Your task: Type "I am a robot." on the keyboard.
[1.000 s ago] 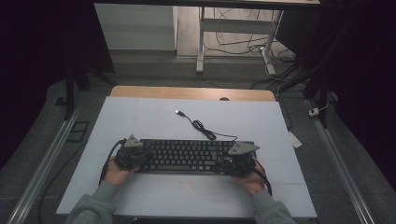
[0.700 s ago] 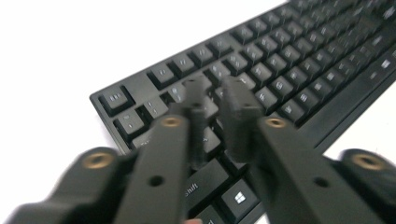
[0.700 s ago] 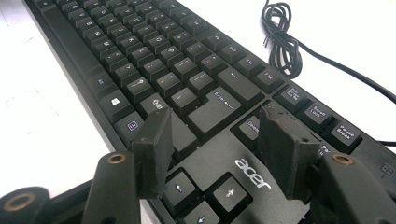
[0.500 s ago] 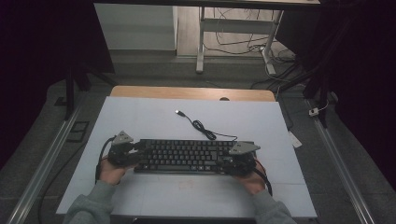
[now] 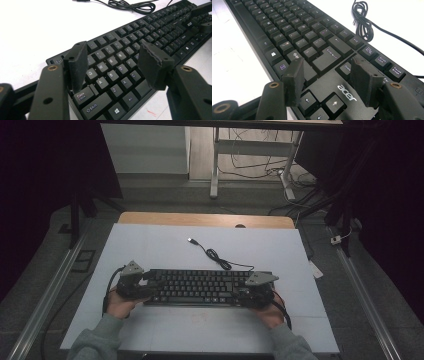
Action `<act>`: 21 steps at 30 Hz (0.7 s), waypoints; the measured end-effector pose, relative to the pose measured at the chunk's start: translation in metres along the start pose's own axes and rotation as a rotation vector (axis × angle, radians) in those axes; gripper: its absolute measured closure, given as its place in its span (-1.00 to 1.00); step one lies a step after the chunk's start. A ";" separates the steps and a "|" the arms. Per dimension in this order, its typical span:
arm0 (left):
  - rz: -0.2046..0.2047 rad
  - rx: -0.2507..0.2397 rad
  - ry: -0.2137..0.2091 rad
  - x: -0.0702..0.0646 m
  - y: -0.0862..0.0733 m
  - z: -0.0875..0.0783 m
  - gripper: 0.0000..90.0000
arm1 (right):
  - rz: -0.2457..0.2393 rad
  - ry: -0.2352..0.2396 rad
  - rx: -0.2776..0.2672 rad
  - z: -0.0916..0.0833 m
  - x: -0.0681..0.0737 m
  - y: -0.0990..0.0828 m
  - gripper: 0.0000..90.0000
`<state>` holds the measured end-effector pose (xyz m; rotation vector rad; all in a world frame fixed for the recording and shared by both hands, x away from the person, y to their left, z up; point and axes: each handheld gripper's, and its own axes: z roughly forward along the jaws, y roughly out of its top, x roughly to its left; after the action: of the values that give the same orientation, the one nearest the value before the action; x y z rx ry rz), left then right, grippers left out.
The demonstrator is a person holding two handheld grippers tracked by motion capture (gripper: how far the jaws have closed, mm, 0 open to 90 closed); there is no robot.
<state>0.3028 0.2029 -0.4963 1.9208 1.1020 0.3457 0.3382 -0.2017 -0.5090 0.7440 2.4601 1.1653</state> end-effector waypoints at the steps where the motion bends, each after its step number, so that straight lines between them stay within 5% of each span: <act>1: 0.000 0.001 0.001 0.000 0.000 0.000 -0.11 | 0.000 0.000 0.000 0.000 0.000 0.000 0.00; 21: 0.028 0.023 0.015 -0.004 -0.001 0.005 -0.16 | -0.010 0.000 -0.022 -0.002 0.003 0.003 0.00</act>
<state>0.3029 0.1974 -0.4993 1.9585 1.0943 0.3650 0.3361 -0.1997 -0.5060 0.7243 2.4442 1.1861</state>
